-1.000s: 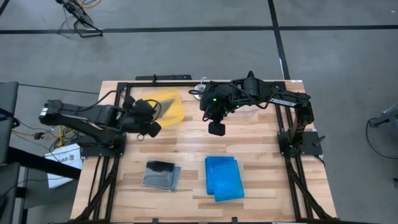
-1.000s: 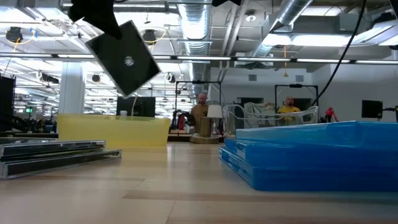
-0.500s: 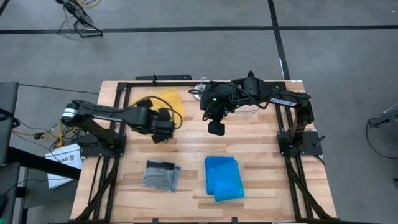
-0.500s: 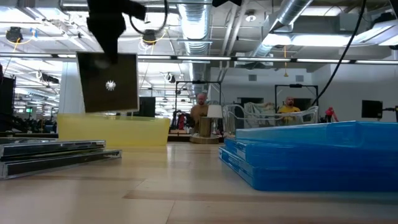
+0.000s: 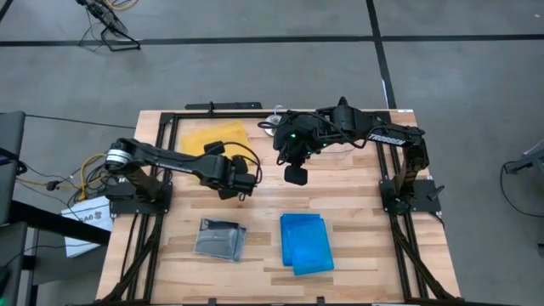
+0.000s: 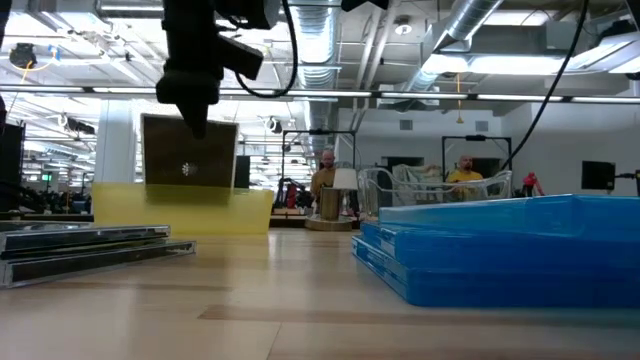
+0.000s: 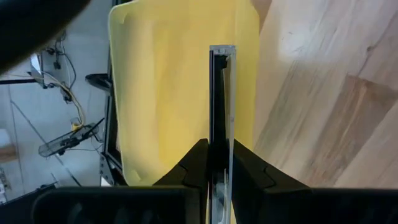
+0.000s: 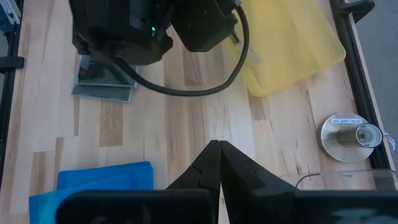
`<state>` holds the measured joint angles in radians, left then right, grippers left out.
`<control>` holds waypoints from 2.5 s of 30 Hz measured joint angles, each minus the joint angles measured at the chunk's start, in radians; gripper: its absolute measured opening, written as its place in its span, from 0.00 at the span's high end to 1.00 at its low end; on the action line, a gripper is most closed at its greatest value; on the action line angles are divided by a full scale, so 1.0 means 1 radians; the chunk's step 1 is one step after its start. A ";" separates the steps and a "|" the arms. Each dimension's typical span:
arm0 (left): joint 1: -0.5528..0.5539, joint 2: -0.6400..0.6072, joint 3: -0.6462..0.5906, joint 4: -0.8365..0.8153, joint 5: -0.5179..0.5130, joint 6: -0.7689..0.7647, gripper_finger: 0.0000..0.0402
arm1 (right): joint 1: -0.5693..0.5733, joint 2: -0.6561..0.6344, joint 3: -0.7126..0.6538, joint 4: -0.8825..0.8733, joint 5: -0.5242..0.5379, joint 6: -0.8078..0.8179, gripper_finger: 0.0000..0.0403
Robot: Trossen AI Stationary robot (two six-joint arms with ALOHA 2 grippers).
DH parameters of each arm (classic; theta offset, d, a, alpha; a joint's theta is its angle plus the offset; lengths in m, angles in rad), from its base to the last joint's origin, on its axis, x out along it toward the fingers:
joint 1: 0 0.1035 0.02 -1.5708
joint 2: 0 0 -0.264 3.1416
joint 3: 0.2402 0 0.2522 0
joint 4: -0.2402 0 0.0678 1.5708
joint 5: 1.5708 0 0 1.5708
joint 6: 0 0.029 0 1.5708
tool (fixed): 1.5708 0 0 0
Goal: Pick & place jewel cases by type
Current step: Put the top black CD case into the yellow bin
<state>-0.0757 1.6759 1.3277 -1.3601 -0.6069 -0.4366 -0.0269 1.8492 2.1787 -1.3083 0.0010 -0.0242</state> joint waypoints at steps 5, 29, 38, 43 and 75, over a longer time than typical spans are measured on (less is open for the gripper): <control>0.000 0.012 -0.001 0.024 -0.006 -0.001 0.88 | 0.000 0.000 0.000 0.001 0.000 0.000 1.00; 0.108 0.012 -0.086 0.141 0.150 -0.058 0.68 | 0.000 0.000 0.000 0.000 -0.001 -0.037 1.00; 0.142 -0.007 -0.090 0.145 0.173 -0.067 0.53 | 0.000 0.000 0.000 -0.003 -0.001 -0.064 1.00; 0.128 -0.115 -0.090 0.171 0.211 -0.141 0.52 | 0.000 0.000 0.000 -0.030 -0.001 -0.064 1.00; -0.277 -0.791 -0.407 0.328 0.341 -1.062 0.52 | 0.210 0.010 -0.441 0.445 -0.084 0.149 1.00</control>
<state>-0.3527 0.8851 0.9204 -1.0323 -0.2661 -1.4984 0.1835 1.8593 1.7378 -0.8629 -0.0833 0.1249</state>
